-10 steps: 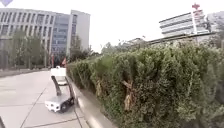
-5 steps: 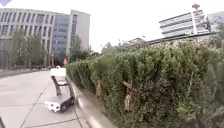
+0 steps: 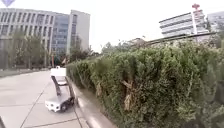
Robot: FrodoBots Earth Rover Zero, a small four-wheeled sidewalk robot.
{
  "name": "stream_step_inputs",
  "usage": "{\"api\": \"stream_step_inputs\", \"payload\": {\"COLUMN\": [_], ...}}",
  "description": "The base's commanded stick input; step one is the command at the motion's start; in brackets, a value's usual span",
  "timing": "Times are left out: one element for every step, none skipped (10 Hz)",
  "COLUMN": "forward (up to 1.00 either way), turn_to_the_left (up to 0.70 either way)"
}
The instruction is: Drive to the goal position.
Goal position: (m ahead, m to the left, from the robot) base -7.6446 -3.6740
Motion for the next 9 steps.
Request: {"api": "stream_step_inputs", "payload": {"forward": [0.05, 0.05, 0.05, 0.05, 0.05, 0.05, 0.05, 0.05, 0.05], "turn_to_the_left": [0.00, 0.00, 0.00, 0.00, 0.00, 0.00, 0.00, 0.00, 0.00]}}
